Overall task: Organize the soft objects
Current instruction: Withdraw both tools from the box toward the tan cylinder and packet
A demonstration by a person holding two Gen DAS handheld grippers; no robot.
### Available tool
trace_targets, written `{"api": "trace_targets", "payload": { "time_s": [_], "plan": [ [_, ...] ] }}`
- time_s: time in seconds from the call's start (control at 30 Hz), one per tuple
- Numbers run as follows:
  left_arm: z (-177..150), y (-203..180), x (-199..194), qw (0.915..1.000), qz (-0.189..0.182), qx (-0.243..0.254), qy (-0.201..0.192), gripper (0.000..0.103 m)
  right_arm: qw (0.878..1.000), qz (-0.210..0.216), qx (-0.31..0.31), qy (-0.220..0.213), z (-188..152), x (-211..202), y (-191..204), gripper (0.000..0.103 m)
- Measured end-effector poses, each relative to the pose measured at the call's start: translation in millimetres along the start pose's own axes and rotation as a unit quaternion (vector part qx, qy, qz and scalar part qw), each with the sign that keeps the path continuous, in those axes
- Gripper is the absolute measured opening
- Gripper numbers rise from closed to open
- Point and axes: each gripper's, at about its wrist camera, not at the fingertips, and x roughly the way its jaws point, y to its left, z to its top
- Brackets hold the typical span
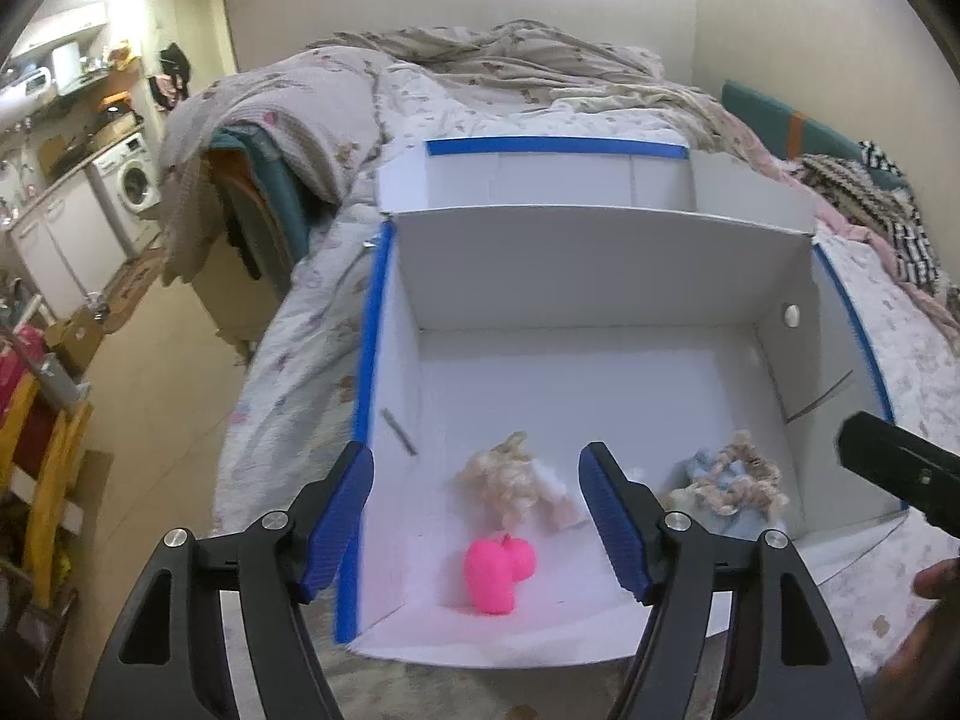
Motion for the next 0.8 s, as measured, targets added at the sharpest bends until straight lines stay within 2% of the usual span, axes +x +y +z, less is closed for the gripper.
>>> {"api": "trace_targets", "payload": {
  "time_s": [0.1,0.37,0.47,0.6,0.8],
  "plan": [
    [-5.1,4.2,-4.3,0.9999,0.011,0.007,0.004,0.069,1.000,-0.005,0.000,0.004,-5.2,-4.3,1.1,0.103],
    [-29.7,23.3,-19.5,0.9994,0.012,-0.019,0.026,0.069,1.000,-0.003,-0.003,0.018,-27.1,-16.3,6.1,0.103],
    [-37.3,24.9,-22.5,0.9991,0.024,-0.015,0.031,0.069,0.999,-0.024,0.000,0.021,-36.7,-20.6,2.5,0.103],
    [-46.6,32.5,-29.6,0.9987,0.026,-0.029,0.034,0.069,0.999,-0.026,0.011,0.036,-51.2,-24.2,-5.1,0.103],
    [-67.2,43.6,-29.1,0.9959,0.021,-0.059,0.066,0.069,0.997,-0.050,0.005,0.063,-68.3,-21.9,-10.7,0.103]
  ]
}}
